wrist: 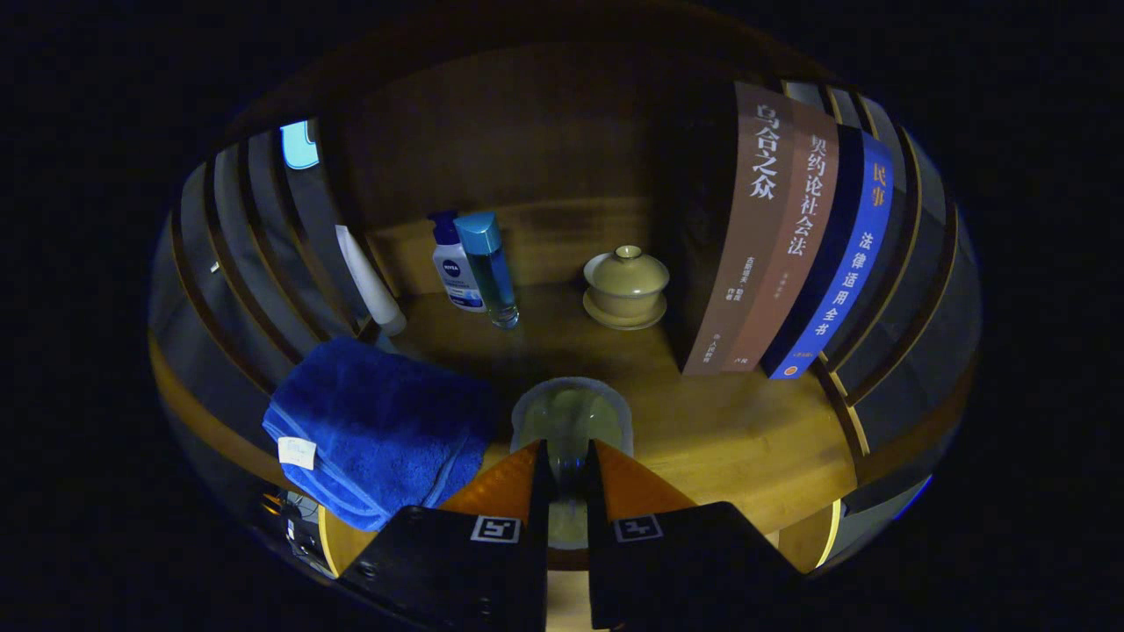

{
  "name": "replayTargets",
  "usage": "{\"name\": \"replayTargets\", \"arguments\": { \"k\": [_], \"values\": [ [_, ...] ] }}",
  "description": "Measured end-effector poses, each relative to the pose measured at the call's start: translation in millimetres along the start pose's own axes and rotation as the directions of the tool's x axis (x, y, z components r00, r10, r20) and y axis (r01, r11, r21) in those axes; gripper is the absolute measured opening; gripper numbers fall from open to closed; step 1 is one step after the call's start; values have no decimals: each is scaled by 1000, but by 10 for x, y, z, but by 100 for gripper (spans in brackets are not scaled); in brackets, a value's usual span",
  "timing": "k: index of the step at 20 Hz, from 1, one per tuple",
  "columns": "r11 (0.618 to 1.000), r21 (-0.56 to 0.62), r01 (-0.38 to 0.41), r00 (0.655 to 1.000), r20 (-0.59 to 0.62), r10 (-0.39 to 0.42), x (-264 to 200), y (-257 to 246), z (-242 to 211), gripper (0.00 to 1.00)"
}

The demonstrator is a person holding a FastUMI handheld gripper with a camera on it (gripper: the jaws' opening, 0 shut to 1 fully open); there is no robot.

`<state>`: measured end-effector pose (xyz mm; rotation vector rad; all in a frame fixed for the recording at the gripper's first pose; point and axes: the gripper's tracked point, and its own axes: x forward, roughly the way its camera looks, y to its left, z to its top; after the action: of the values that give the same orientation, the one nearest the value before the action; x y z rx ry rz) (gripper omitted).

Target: Pull open the drawer, take out the items inside it, and place them on the countertop above the cabinet.

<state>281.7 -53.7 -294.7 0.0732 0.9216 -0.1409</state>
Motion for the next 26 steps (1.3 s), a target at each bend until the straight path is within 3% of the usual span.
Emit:
{"name": "replayTargets", "arguments": {
  "k": [2, 6, 8, 9, 10, 18, 26],
  "values": [
    [1000, 8, -2, 1000, -2, 2, 56, 0, 15, 28],
    [1000, 22, -9, 1000, -15, 10, 33, -30, -28, 89],
    [999, 34, -21, 1000, 3, 21, -8, -21, 3, 90],
    [999, 34, -22, 1000, 16, 21, -52, -25, 19, 98],
    [999, 33, -21, 999, 25, 21, -94, -30, 26, 100],
    [999, 34, -34, 983, 180, 27, -906, -45, -105, 100],
    [998, -22, -57, 887, 457, 61, -2252, 39, -546, 99]
  ]
}}
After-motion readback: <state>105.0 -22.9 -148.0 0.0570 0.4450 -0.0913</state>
